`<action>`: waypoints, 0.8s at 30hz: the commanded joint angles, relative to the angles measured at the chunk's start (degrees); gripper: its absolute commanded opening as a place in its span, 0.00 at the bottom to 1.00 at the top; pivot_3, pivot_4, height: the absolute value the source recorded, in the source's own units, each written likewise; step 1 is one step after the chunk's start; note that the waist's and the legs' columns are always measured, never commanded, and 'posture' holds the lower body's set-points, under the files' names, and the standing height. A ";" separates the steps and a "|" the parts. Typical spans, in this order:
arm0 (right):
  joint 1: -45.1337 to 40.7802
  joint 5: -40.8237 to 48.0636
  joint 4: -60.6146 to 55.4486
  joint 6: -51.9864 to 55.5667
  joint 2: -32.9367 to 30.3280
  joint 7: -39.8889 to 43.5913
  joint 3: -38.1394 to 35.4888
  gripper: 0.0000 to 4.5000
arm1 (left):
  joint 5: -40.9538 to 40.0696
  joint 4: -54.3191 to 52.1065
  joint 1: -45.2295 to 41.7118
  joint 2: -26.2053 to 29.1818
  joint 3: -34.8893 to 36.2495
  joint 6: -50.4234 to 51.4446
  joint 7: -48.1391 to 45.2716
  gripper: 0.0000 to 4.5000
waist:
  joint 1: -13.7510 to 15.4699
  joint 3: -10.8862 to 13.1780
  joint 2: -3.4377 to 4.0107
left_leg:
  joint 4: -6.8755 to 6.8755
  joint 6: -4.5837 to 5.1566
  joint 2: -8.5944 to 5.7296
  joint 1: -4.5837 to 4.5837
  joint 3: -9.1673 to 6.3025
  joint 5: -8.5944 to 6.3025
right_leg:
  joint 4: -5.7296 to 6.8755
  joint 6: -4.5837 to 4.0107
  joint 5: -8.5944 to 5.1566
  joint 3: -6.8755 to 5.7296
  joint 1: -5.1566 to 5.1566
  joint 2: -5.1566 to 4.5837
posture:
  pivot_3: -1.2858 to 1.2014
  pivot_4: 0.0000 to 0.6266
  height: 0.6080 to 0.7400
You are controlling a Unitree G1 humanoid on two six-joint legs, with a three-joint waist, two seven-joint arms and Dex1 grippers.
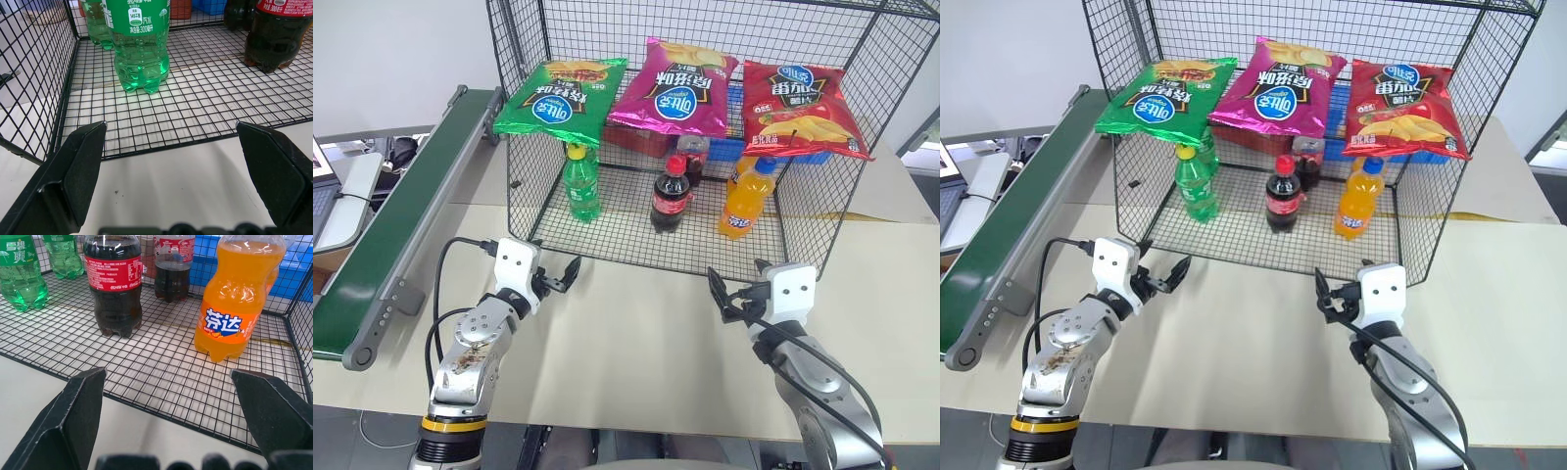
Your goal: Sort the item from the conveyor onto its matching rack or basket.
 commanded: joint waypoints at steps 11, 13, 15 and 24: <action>0.66 0.72 -3.13 0.18 0.49 1.73 -2.91 0.99 | -1.86 -4.36 2.17 -0.01 1.15 0.07 -1.44 1.00 | -0.06 0.00 0.00 | 0.00 0.00 0.01 0.01 0.00 0.00 | 0.00 0.00 0.00 0.00 0.00 0.01 | 0.52 0.24 1.00; 0.25 0.63 -3.41 0.68 0.54 1.55 -2.71 0.99 | -2.16 -4.36 2.08 0.00 1.27 0.25 -1.45 1.00 | -0.05 0.00 0.00 | 0.00 0.00 0.01 0.01 0.00 0.00 | 0.00 0.00 0.00 0.00 0.00 0.00 | 0.52 0.24 1.00; -0.31 0.58 -3.95 1.49 0.64 1.27 -2.39 0.99 | -2.53 -4.16 1.99 0.03 1.48 0.38 -1.41 1.00 | -0.06 0.00 0.00 | 0.00 0.00 0.01 0.00 0.00 0.00 | 0.00 0.00 0.00 0.00 0.00 0.00 | 0.52 0.24 1.00; -2.04 0.55 -5.69 4.50 0.44 1.34 -2.61 0.99 | -3.57 -3.98 1.69 0.60 1.83 0.38 -2.25 1.00 | -0.05 0.00 0.00 | 0.00 0.00 0.00 0.00 0.00 0.00 | 0.00 0.00 0.00 0.00 0.00 0.00 | 0.52 0.24 1.00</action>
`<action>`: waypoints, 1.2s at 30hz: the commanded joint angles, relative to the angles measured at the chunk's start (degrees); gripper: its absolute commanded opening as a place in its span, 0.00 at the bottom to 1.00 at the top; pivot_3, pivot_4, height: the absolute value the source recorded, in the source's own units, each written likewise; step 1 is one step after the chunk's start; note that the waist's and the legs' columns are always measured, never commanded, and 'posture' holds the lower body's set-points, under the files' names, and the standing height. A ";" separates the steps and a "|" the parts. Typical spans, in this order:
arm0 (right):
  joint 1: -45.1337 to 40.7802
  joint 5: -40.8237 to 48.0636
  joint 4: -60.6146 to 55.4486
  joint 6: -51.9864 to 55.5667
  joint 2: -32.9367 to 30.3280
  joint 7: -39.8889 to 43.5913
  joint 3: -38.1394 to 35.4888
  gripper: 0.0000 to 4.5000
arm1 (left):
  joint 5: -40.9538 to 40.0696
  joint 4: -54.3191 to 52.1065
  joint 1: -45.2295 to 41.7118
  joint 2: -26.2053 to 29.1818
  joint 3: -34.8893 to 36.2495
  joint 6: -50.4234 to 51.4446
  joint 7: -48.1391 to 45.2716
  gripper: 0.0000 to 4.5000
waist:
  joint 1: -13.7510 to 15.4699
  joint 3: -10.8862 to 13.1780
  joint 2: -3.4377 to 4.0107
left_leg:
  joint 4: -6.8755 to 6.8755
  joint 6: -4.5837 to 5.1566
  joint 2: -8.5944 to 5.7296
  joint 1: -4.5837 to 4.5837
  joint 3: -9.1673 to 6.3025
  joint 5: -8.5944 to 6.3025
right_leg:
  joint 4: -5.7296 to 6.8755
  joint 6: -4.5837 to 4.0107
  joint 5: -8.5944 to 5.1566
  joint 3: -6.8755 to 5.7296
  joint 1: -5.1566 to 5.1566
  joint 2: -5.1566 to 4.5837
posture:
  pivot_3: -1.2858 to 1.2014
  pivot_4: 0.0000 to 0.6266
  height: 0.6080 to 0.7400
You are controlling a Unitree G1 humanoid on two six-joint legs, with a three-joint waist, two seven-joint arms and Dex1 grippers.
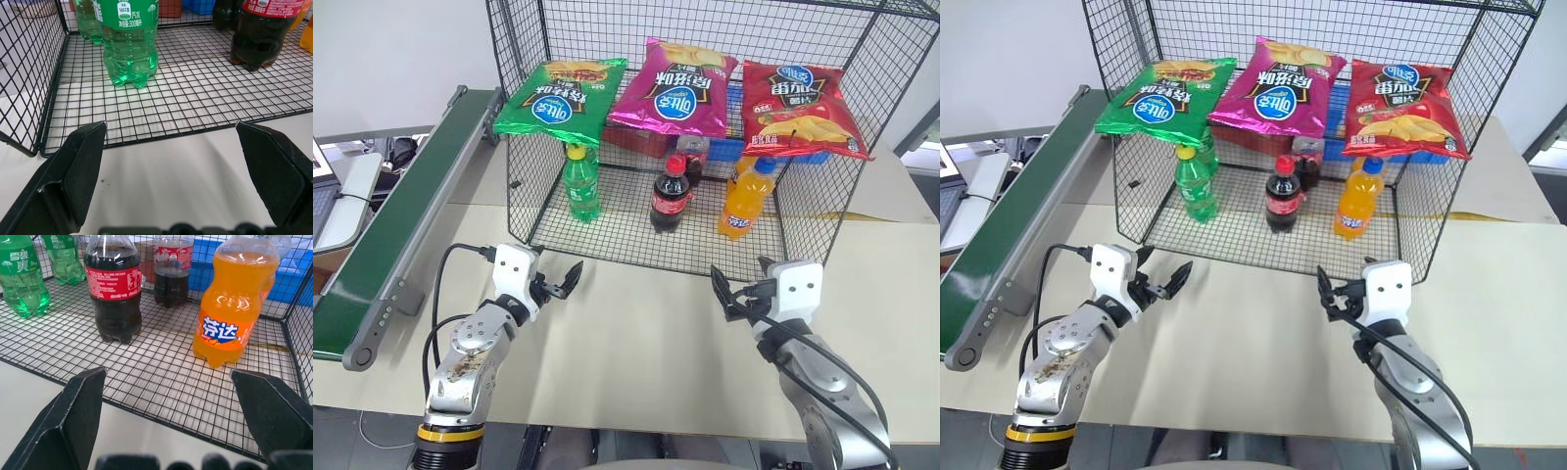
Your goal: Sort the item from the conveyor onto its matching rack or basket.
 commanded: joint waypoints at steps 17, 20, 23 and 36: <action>-0.97 -1.14 -2.98 0.54 0.93 -0.17 -0.42 0.99 | -0.12 0.06 -2.82 1.05 1.21 -0.33 -1.67 1.00 | -0.03 0.00 0.00 | 0.00 0.00 0.00 0.00 0.01 0.00 | 0.00 0.00 0.00 0.00 0.00 0.00 | 0.52 0.24 1.00; -1.20 -1.34 -2.93 0.49 1.03 -0.17 -0.65 0.99 | -0.14 0.66 -3.13 1.14 1.19 -0.52 -2.08 1.00 | -0.03 0.00 0.00 | 0.00 0.00 0.00 0.01 0.00 0.00 | 0.00 0.00 0.00 0.00 0.00 0.01 | 0.52 0.24 1.00; -1.33 -1.41 -3.20 0.64 0.99 -0.18 -0.90 0.99 | 0.00 1.69 -4.01 1.15 1.28 -0.90 -2.30 1.00 | -0.01 0.00 0.00 | 0.00 0.00 0.00 0.00 0.00 0.00 | 0.00 0.00 0.00 0.00 0.00 0.01 | 0.52 0.24 1.00; -0.72 -1.01 -2.78 0.19 0.64 0.88 -1.02 0.99 | 0.03 1.52 -2.66 0.92 1.58 -1.17 -2.25 1.00 | 0.01 0.00 0.00 | 0.00 0.00 0.00 0.00 -0.01 0.00 | 0.00 0.00 0.00 -0.01 0.00 0.00 | 0.52 0.24 1.00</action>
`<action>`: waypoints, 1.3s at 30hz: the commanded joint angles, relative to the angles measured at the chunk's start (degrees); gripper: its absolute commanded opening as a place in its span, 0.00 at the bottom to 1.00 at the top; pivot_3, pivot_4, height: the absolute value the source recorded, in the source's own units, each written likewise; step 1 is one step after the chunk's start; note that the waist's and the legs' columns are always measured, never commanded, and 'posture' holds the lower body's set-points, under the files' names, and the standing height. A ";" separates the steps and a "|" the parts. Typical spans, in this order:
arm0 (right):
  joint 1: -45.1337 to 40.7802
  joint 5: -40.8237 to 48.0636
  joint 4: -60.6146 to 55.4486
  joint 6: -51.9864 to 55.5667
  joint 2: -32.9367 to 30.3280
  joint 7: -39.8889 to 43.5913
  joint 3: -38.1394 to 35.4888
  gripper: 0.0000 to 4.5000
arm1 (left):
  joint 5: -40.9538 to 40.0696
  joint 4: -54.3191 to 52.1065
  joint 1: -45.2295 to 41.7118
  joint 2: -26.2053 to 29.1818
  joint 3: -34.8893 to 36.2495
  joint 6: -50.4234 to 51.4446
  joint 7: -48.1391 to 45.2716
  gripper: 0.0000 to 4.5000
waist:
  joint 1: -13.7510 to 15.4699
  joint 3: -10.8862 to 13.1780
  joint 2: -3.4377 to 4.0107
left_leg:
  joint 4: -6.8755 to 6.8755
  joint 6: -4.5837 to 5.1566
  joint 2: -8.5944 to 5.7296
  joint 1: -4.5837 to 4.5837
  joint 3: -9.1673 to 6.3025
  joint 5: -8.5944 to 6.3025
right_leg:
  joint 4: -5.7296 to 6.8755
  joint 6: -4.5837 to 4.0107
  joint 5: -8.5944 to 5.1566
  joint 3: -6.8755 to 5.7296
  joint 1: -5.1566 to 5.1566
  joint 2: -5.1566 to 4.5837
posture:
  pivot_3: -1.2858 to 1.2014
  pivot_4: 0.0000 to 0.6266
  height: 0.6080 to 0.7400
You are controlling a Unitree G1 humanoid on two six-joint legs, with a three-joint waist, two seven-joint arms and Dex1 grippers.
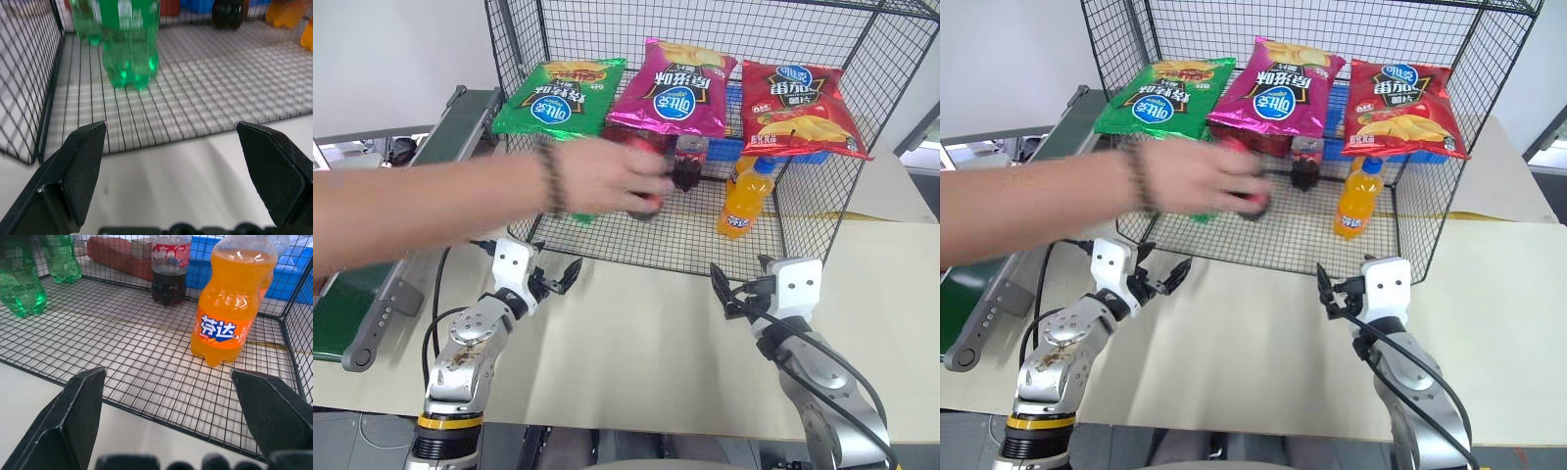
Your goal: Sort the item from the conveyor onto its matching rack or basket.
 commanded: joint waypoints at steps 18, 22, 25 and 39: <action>-2.75 -0.14 0.82 -2.52 -0.24 3.81 -0.16 0.99 | -1.58 -2.23 1.14 1.14 7.36 -1.01 0.89 1.00 | -0.03 0.00 0.00 | 0.00 0.00 0.00 0.00 0.00 0.00 | 0.00 0.00 0.00 -0.01 0.00 0.00 | 0.52 0.24 1.00; -1.95 -0.53 1.14 -3.48 -0.01 3.86 -0.09 0.99 | -1.72 -2.17 1.34 1.17 7.09 -1.05 0.77 1.00 | -0.06 0.00 0.00 | -0.01 0.00 0.02 0.02 0.01 0.00 | 0.00 0.00 0.00 -0.01 0.00 0.00 | 0.52 0.24 1.00; -1.09 -0.64 1.27 -4.18 0.13 3.93 0.13 0.99 | -1.67 -1.53 0.71 1.30 6.89 -1.12 0.85 1.00 | -0.04 0.00 0.00 | -0.01 0.00 0.01 0.01 0.00 0.00 | 0.00 0.00 0.00 -0.01 0.00 -0.01 | 0.52 0.24 1.00; -22.45 28.13 0.01 10.66 -14.43 26.61 -5.15 0.99 | -9.78 -4.46 -2.60 4.79 24.23 1.97 6.45 1.00 | -0.47 0.07 -0.10 | 0.00 0.01 0.06 0.07 0.02 0.00 | 0.02 -0.01 0.01 -0.01 0.02 0.06 | 0.52 0.24 1.00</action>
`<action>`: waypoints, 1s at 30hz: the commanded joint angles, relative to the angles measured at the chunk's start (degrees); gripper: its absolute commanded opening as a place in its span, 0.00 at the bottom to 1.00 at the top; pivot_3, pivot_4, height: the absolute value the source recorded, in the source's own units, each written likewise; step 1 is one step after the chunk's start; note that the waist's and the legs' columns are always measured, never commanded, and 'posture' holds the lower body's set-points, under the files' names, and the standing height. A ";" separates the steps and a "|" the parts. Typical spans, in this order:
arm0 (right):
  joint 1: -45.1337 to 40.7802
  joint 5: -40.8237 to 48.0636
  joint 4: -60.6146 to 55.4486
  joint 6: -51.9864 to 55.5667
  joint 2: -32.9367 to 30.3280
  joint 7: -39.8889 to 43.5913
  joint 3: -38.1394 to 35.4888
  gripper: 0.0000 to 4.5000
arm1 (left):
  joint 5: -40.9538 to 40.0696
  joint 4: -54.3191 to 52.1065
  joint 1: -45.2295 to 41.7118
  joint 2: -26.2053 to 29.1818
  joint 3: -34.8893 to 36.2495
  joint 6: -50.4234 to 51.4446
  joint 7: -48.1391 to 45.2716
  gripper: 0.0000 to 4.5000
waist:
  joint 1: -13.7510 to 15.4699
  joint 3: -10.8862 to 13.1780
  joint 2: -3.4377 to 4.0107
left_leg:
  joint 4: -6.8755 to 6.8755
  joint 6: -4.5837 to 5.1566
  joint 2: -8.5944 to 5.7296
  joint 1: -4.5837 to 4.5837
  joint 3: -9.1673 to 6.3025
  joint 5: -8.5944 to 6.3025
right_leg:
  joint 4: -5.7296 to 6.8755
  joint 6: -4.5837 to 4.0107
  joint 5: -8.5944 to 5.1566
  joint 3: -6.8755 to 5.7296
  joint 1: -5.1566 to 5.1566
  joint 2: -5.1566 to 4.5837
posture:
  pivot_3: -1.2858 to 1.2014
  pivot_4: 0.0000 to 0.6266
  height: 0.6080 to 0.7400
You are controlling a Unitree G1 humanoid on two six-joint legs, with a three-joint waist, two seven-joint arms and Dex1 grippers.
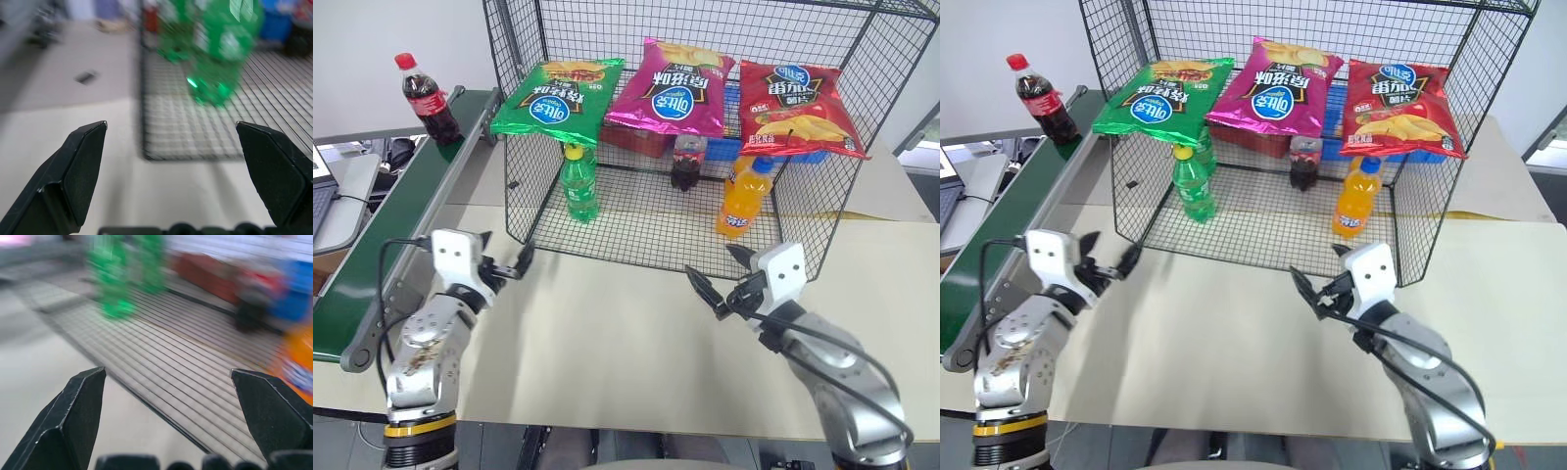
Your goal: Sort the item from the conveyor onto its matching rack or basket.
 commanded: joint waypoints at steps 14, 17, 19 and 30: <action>-42.35 20.45 16.74 8.64 -0.15 19.48 5.94 0.99 | -4.49 7.83 -0.73 12.55 21.14 -1.30 1.75 1.00 | 0.65 0.03 -0.09 | -0.04 0.05 0.01 0.03 -0.12 -0.03 | 0.02 -0.03 0.02 -0.23 0.01 -0.27 | 0.52 0.24 1.00; -44.58 18.71 17.58 6.32 1.79 19.91 7.28 0.99 | -4.63 10.64 -1.04 13.40 21.04 -2.23 0.28 1.00 | 0.57 0.03 -0.09 | -0.05 0.05 -0.01 0.02 -0.12 -0.03 | 0.05 -0.05 0.03 -0.35 -0.04 -0.68 | 0.52 0.24 1.00; -45.37 18.60 17.84 5.93 2.61 19.71 7.17 0.99 | -4.50 12.03 -1.28 13.85 20.37 -2.83 -0.59 1.00 | 0.54 0.03 -0.09 | -0.09 0.05 -0.02 0.08 -0.10 -0.03 | 0.06 -0.05 0.03 -0.43 -0.04 -0.82 | 0.52 0.24 1.00; -45.95 18.82 16.79 6.67 2.45 18.85 6.59 0.99 | -4.26 17.88 -4.14 15.13 18.88 -4.89 -2.26 1.00 | 0.34 0.02 -0.11 | -0.17 0.05 -0.01 0.08 -0.11 -0.03 | 0.06 -0.12 0.07 -0.86 -0.11 -1.09 | 0.52 0.24 1.00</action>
